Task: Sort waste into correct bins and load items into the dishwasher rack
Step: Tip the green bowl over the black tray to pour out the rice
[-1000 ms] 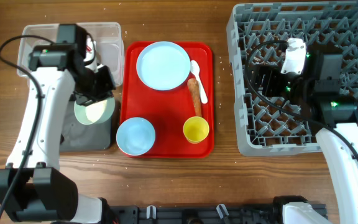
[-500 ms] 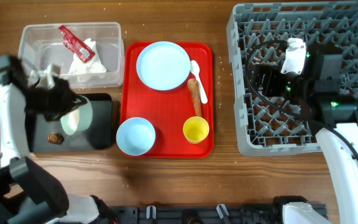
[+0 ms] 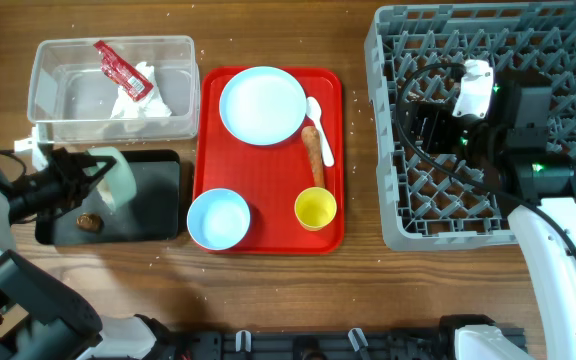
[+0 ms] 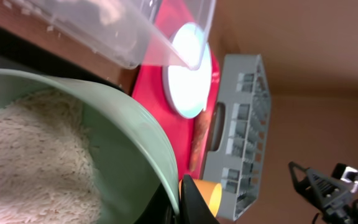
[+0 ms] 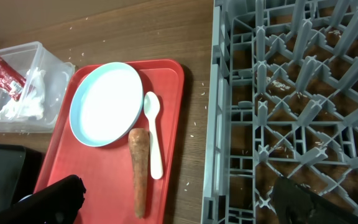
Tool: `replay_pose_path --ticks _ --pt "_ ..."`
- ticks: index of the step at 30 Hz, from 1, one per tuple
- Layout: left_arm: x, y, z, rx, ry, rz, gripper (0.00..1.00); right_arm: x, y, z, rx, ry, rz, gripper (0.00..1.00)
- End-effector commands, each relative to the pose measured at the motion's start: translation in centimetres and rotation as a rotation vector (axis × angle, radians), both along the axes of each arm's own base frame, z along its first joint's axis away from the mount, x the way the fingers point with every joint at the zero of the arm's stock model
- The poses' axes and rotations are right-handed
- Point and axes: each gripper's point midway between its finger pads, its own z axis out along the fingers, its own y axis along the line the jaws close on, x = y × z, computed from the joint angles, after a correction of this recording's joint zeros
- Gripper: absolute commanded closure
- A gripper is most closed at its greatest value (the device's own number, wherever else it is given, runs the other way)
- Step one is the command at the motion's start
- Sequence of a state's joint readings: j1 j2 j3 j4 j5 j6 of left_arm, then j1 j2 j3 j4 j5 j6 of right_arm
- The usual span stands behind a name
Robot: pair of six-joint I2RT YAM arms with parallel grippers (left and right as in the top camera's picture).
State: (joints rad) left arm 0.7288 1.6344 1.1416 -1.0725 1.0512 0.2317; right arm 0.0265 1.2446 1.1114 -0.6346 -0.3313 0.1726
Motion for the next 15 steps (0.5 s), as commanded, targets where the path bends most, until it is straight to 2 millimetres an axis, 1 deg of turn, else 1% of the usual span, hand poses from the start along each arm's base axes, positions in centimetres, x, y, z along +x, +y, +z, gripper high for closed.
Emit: replay_pose_path --ticks 1,5,10,15 --pt "0.3 0.4 1.6 -0.048 -0.097 0.016 0.96 0.4 -0.3 0.3 -0.002 -0.005 -0.023 0.0" --pt "0.6 1.0 1.5 -0.121 -0.112 0.044 0.96 0.4 -0.3 0.3 -0.002 -0.004 -0.023 0.0" --pt "0.9 1.8 0.4 -0.222 -0.095 0.077 0.96 0.4 -0.3 0.3 -0.002 -0.004 -0.023 0.0" --pt "1.2 1.6 1.0 -0.31 -0.115 0.09 0.96 0.4 -0.3 0.3 -0.002 -0.004 -0.023 0.01"
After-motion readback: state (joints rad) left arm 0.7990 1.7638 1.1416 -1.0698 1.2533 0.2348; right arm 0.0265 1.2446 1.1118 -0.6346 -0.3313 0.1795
